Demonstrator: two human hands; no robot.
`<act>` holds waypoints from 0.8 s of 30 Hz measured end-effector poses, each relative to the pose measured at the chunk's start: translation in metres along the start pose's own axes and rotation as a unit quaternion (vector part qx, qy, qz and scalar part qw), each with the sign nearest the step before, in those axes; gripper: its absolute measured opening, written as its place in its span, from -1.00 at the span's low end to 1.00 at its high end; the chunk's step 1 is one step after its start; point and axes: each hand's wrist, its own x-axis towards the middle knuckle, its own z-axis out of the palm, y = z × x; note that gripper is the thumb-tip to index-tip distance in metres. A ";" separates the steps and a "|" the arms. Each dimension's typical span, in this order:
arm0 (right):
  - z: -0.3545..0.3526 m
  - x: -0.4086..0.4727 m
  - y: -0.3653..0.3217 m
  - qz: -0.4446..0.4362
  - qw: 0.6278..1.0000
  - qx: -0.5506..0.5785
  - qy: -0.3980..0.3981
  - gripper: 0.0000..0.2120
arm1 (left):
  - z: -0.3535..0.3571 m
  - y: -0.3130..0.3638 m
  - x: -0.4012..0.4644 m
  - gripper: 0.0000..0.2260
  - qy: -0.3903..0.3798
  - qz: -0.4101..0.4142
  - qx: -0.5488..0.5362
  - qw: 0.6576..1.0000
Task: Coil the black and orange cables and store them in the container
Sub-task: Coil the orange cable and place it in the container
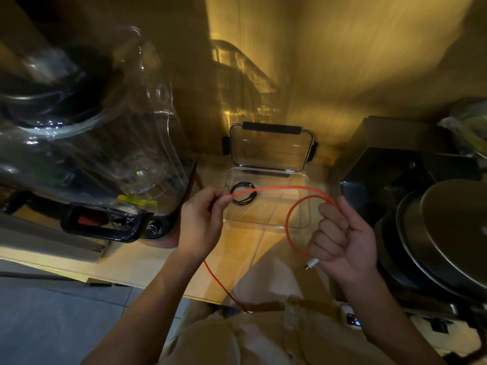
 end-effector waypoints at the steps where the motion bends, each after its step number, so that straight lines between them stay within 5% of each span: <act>1: 0.001 0.001 0.000 0.001 1.000 -0.003 0.000 -0.60 | -0.002 0.005 0.005 -0.86 0.010 0.013 0.014 1.000; 7: 0.007 0.003 0.000 -0.010 1.000 -0.024 -0.003 -0.58 | -0.009 0.026 0.024 -0.82 -0.003 0.068 0.025 0.997; 16: 0.008 0.003 -0.007 -0.064 0.998 -0.007 -0.024 -0.52 | -0.003 0.013 -0.003 -0.87 -0.114 0.034 -0.001 0.993; 24: 0.004 0.005 -0.008 -0.105 0.993 -0.044 0.011 -0.52 | 0.002 0.017 -0.017 -0.86 -0.133 0.022 -0.008 0.991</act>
